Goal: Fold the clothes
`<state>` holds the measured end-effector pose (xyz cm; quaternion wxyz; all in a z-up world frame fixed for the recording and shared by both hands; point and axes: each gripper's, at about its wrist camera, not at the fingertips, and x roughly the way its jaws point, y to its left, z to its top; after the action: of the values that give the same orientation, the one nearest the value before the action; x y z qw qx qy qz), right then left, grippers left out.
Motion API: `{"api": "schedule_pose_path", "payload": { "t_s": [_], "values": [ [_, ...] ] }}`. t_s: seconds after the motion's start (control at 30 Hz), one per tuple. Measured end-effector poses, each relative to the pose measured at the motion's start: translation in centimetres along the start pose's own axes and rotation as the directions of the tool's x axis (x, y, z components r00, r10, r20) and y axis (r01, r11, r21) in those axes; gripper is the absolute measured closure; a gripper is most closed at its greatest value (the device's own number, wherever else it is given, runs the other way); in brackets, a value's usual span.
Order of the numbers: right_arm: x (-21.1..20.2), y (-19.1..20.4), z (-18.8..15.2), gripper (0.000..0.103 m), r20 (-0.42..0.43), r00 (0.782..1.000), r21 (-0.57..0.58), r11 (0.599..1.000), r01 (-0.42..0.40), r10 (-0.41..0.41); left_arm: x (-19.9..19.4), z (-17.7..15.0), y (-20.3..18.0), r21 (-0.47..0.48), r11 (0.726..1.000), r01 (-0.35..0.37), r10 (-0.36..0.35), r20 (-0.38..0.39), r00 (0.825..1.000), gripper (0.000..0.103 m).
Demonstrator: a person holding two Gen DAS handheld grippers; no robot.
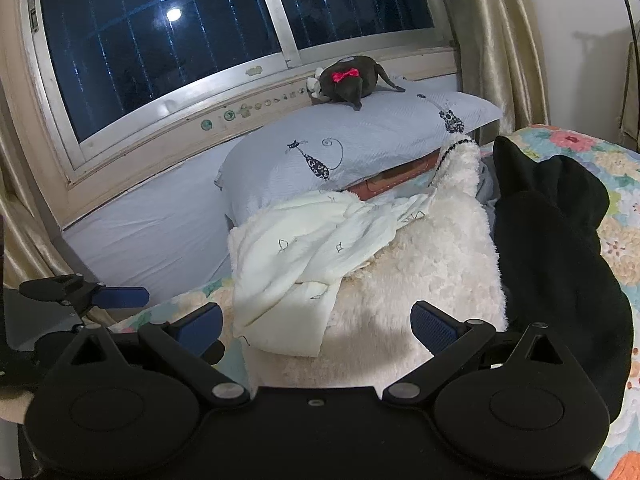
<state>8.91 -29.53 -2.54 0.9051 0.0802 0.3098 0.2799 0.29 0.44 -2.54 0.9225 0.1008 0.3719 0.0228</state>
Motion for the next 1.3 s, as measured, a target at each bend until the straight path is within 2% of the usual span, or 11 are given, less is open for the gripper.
{"api": "schedule_pose_path", "payload": {
  "t_s": [0.33, 0.63, 0.7, 0.8, 0.9, 0.93, 0.97, 1.0, 1.07, 1.2, 1.3],
  "values": [
    [0.4, -1.3, -0.5, 0.001, 0.050, 0.999, 0.034, 0.999, -0.013, 0.011, 1.9, 0.9, 2.7, -0.132, 0.988, 0.086, -0.074, 0.089, 0.993, 0.002],
    [0.6, -2.4, -1.0, 0.001, 0.162, 0.987, -0.008, 1.000, -0.024, 0.025, 7.0, 2.7, 2.6, -0.099, 0.993, 0.061, -0.051, 0.102, 0.993, 0.006],
    [0.8, -2.5, -1.2, 0.001, 0.176, 0.984, -0.022, 0.999, -0.023, 0.026, 8.2, 3.2, 2.6, -0.091, 0.994, 0.062, -0.052, 0.110, 0.993, 0.002],
    [1.4, -2.9, -1.4, 0.001, 0.174, 0.984, -0.035, 0.999, -0.020, 0.026, 10.4, 3.7, 2.7, -0.117, 0.992, 0.051, -0.040, 0.094, 0.995, 0.000],
    [2.1, -3.6, -1.7, 0.001, 0.163, 0.986, -0.022, 1.000, -0.019, 0.022, 12.2, 4.0, 3.0, -0.188, 0.977, 0.097, -0.088, 0.055, 0.995, 0.002],
    [2.3, -3.8, -1.8, 0.001, 0.158, 0.987, -0.016, 1.000, -0.018, 0.020, 12.4, 4.0, 3.2, -0.216, 0.969, 0.116, -0.106, 0.056, 0.993, 0.007],
    [2.5, -4.1, -2.0, 0.001, 0.153, 0.988, -0.009, 1.000, -0.014, 0.015, 12.5, 4.0, 3.4, -0.239, 0.960, 0.146, -0.132, 0.076, 0.988, 0.028],
    [2.5, -4.3, -2.2, 0.001, 0.151, 0.988, -0.007, 1.000, -0.009, 0.010, 12.5, 4.0, 3.6, -0.261, 0.948, 0.184, -0.164, 0.095, 0.982, 0.067],
    [2.6, -4.8, -2.4, 0.001, 0.148, 0.989, -0.003, 1.000, 0.001, 0.000, 12.5, 4.3, 3.7, -0.274, 0.935, 0.223, -0.203, 0.099, 0.974, 0.089],
    [2.6, -5.7, -2.5, 0.001, 0.150, 0.989, 0.015, 1.000, 0.011, -0.013, 11.0, 3.9, 3.0, -0.203, 0.962, 0.184, -0.155, 0.150, 0.976, 0.096],
    [2.5, -5.9, -2.6, 0.001, 0.151, 0.988, 0.013, 1.000, 0.018, -0.020, 9.0, 3.8, 2.3, -0.152, 0.968, 0.197, -0.162, 0.213, 0.964, 0.099]
  ]
}}
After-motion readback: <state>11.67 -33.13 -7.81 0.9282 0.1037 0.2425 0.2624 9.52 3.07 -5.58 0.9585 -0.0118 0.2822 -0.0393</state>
